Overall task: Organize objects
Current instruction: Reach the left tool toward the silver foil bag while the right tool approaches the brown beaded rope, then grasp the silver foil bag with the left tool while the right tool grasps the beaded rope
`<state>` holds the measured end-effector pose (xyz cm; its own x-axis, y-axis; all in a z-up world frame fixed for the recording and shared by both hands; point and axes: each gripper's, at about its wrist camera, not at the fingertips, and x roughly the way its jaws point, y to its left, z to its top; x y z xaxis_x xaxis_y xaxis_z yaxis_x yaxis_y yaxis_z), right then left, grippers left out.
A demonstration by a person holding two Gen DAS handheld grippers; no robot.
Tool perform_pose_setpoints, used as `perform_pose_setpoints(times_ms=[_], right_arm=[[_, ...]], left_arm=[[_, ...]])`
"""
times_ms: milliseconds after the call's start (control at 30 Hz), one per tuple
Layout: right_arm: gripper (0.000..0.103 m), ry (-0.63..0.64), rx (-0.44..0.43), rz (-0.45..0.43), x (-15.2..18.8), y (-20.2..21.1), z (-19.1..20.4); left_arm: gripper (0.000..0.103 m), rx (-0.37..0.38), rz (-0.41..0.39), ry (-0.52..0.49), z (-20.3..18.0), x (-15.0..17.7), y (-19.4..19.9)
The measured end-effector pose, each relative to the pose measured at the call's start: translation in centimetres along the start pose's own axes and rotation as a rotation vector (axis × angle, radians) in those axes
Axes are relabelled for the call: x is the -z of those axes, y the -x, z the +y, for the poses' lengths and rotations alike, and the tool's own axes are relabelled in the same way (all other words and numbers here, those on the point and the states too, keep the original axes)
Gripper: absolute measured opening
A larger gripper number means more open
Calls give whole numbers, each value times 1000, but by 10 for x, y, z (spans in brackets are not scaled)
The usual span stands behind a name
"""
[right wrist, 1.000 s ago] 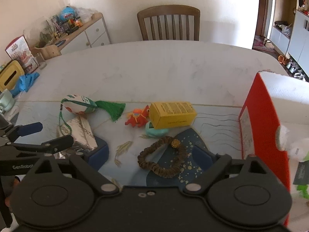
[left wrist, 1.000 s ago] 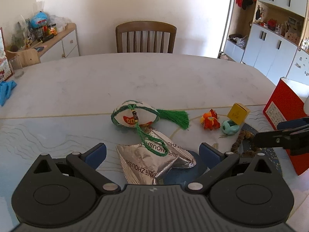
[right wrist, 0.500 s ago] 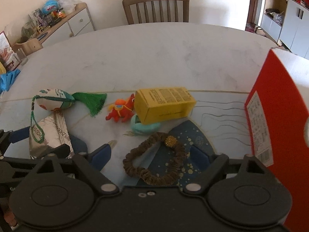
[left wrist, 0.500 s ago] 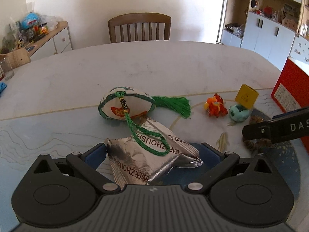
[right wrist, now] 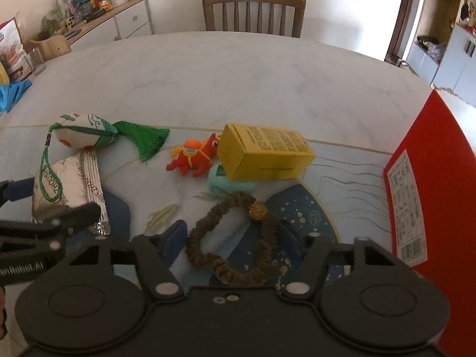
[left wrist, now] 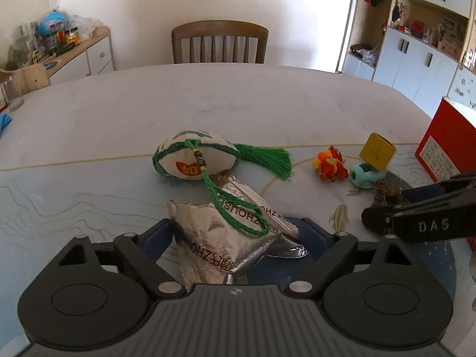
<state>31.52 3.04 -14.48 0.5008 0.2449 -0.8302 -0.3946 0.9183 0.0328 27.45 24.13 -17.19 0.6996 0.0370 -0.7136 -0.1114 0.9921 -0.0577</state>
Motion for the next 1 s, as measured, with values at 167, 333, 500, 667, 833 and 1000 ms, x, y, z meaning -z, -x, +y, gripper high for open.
perform_pose_setpoints(times_ms=[167, 333, 500, 667, 833, 1000], right_arm=[[32, 24, 1, -9, 3, 3, 4], [18, 30, -16, -16, 9, 7, 4], [15, 35, -42, -24, 18, 12, 5], [14, 27, -88, -25, 28, 25, 7], [14, 14, -146, -45, 37, 47, 5], [13, -2, -191, -85, 43, 81, -2]], left_arm=[[78, -12, 18, 45, 2, -4, 3], [63, -20, 53, 76, -2, -8, 7], [60, -13, 89, 113, -6, -5, 16], [59, -17, 125, 123, -16, 2, 31], [59, -4, 127, 127, -27, 5, 53], [59, -9, 116, 110, -44, 2, 79]])
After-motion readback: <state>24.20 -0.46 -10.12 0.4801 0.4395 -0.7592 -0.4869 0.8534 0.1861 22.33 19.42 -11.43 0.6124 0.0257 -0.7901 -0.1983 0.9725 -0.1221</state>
